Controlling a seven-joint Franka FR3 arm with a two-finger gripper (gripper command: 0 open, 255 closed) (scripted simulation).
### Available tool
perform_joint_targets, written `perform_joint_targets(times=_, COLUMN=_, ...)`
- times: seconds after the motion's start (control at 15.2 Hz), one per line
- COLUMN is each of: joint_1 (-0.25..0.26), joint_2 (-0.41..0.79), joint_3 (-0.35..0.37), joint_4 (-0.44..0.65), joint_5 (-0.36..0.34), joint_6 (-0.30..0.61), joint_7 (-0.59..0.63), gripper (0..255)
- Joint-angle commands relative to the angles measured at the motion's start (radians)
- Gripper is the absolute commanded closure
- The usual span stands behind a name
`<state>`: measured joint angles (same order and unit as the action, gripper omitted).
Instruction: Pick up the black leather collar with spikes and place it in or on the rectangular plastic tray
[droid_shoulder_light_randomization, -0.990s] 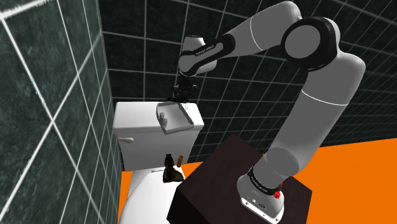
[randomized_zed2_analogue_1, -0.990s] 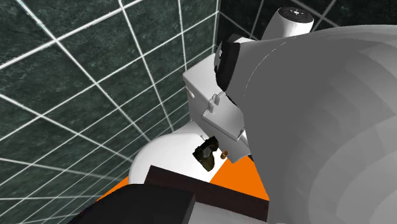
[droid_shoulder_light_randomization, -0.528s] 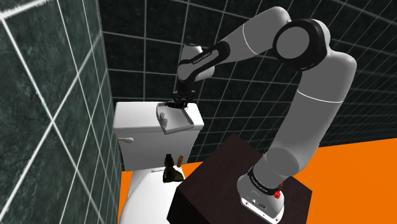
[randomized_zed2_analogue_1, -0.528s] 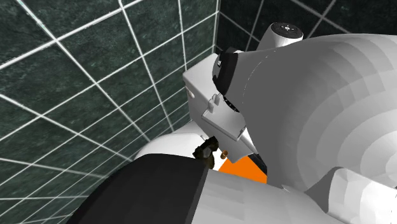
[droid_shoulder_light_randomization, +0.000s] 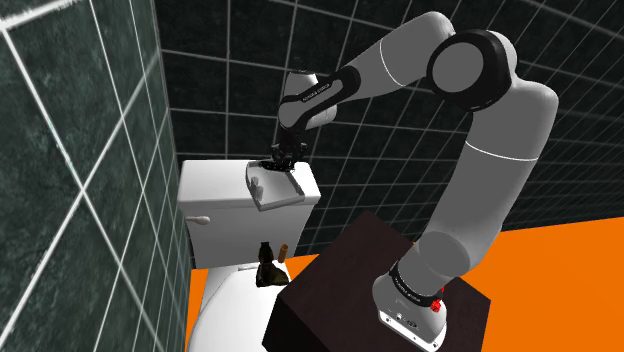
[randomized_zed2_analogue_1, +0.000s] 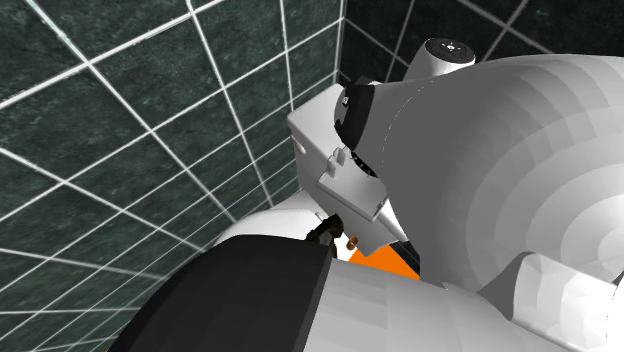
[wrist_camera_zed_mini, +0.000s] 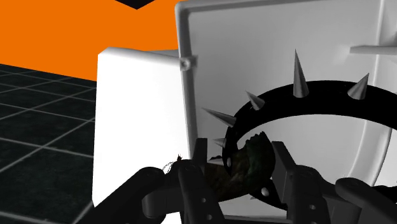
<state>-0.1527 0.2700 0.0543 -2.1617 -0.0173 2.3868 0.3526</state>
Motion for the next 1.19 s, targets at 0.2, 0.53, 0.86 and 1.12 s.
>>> perform_joint_targets(times=0.2, joint_1=0.000, joint_2=0.000, joint_3=0.000, joint_4=0.000, joint_5=0.000, joint_6=0.000, joint_7=0.000, gripper=0)
perform_joint_targets(times=0.53, joint_1=-0.002, joint_2=-0.065, joint_3=0.002, joint_4=0.027, joint_5=0.006, joint_6=-0.091, joint_7=-0.004, gripper=0)
perform_joint_targets(times=0.86, joint_1=-0.002, joint_2=-0.080, joint_3=0.002, joint_4=0.036, joint_5=0.007, joint_6=-0.116, joint_7=-0.005, gripper=0)
perform_joint_targets(times=1.12, joint_1=-0.002, joint_2=-0.080, joint_3=0.002, joint_4=0.036, joint_5=0.007, joint_6=-0.116, joint_7=-0.005, gripper=0)
